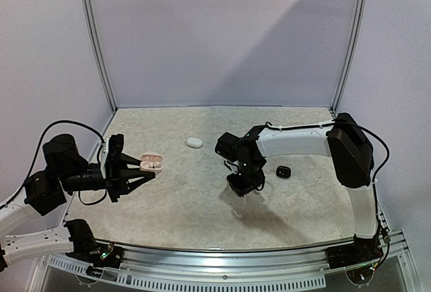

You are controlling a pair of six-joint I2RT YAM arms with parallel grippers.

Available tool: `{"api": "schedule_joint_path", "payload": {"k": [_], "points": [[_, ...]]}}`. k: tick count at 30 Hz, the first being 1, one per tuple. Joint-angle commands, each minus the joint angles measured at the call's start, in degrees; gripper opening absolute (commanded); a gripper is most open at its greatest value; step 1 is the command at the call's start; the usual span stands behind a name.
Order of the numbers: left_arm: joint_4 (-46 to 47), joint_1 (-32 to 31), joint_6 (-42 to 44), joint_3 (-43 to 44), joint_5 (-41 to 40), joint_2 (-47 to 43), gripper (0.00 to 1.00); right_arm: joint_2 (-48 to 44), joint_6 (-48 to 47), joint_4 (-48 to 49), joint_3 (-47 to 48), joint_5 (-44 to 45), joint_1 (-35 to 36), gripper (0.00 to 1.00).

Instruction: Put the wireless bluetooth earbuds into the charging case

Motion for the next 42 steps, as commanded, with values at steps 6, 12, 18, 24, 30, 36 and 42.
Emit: {"api": "schedule_joint_path", "payload": {"k": [6,12,18,24,30,36,42], "points": [[0.0,1.0,-0.1,-0.5,0.8,0.2,0.00,-0.3,-0.2,-1.4,-2.1,-1.4,0.0,0.23],[0.0,1.0,0.0,-0.5,0.9,0.2,0.00,-0.3,-0.5,-1.2,-2.4,-1.4,0.0,0.20],[-0.1,1.0,0.1,-0.4,1.0,0.4,0.00,-0.6,-0.6,-1.2,-2.4,-1.1,0.0,0.30],[0.1,1.0,0.1,-0.5,1.3,0.7,0.00,-0.7,-1.0,-1.7,-1.6,-0.1,-0.1,0.41],[-0.1,1.0,0.1,-0.5,1.2,0.5,0.00,-1.4,-0.6,-3.0,-1.4,1.1,0.7,0.47],[0.1,1.0,0.0,-0.7,1.5,0.6,0.00,-2.0,0.8,-2.5,-2.8,1.4,0.9,0.43],[-0.1,1.1,-0.1,-0.6,1.5,0.3,0.00,-1.6,0.5,-0.9,-2.9,0.6,0.7,0.29]]}}
